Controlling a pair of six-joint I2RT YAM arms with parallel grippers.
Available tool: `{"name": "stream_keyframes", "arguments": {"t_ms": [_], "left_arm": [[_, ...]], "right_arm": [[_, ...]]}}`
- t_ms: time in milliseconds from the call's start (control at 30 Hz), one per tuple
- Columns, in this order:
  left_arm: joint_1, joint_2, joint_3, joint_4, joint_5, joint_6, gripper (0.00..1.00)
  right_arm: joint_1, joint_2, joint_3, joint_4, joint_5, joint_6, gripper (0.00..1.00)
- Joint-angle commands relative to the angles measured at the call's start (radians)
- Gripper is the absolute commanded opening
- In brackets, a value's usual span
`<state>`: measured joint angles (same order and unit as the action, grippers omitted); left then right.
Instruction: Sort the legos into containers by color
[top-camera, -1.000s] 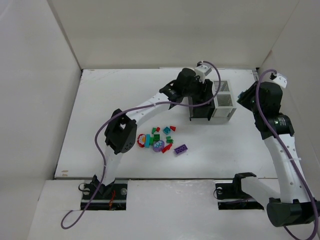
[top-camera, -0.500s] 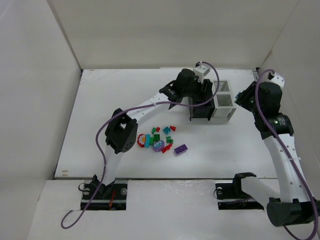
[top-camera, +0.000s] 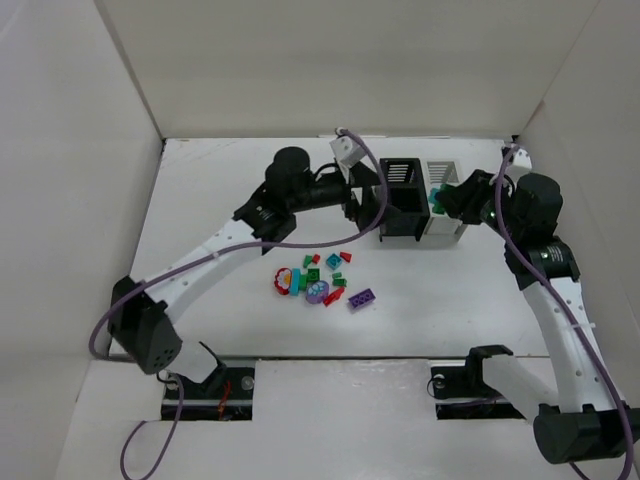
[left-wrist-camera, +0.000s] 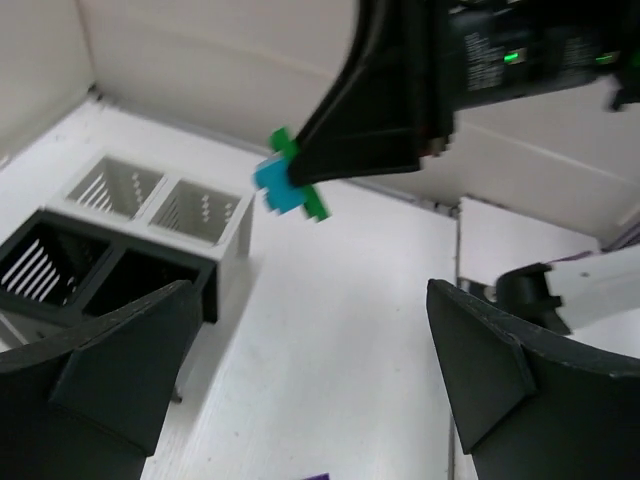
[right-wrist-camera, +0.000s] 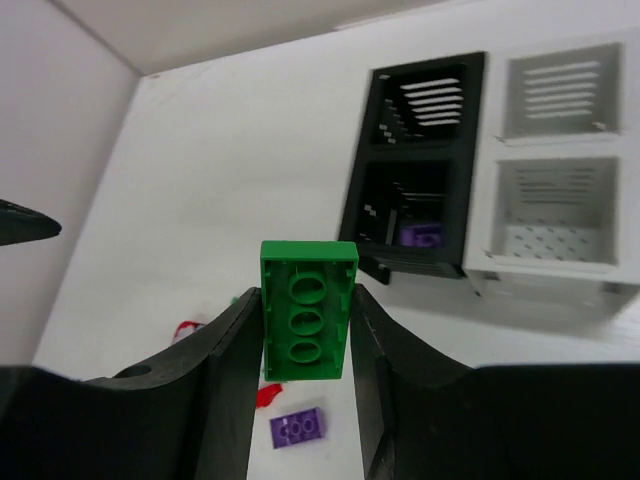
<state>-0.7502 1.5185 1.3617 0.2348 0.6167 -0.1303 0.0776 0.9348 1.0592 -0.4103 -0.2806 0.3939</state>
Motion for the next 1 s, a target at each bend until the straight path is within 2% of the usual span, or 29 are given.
{"name": "stream_keyframes", "arguments": {"t_ms": [0, 67, 300, 500, 633, 700, 900, 967], "left_arm": [[0.003, -0.105, -0.114, 0.201, 0.161, -0.063, 1.0], [0.003, -0.13, -0.153, 0.216, 0.175, -0.086, 1.0], [0.003, -0.165, -0.248, 0.308, 0.184, -0.173, 1.0], [0.023, -0.187, -0.306, 0.406, 0.166, -0.232, 1.0], [0.046, -0.187, -0.325, 0.529, 0.248, -0.287, 1.0], [0.046, -0.178, -0.314, 0.529, 0.258, -0.287, 1.0], [0.046, -0.126, -0.254, 0.474, 0.296, -0.258, 0.87], [0.046, -0.101, -0.254, 0.465, 0.296, -0.249, 0.86]], "right_arm": [[-0.015, -0.04, -0.034, 0.223, -0.241, 0.014, 0.29], [-0.015, -0.04, -0.06, 0.279, -0.361, 0.04, 0.29], [-0.015, -0.05, -0.146, 0.511, -0.59, 0.183, 0.29], [-0.015, -0.068, -0.194, 0.66, -0.676, 0.281, 0.29], [-0.015, -0.027, -0.194, 0.67, -0.741, 0.281, 0.29], [0.019, -0.004, -0.173, 0.67, -0.759, 0.281, 0.29], [0.085, 0.019, -0.15, 0.67, -0.734, 0.261, 0.28], [0.094, 0.029, -0.14, 0.67, -0.721, 0.252, 0.28]]}}
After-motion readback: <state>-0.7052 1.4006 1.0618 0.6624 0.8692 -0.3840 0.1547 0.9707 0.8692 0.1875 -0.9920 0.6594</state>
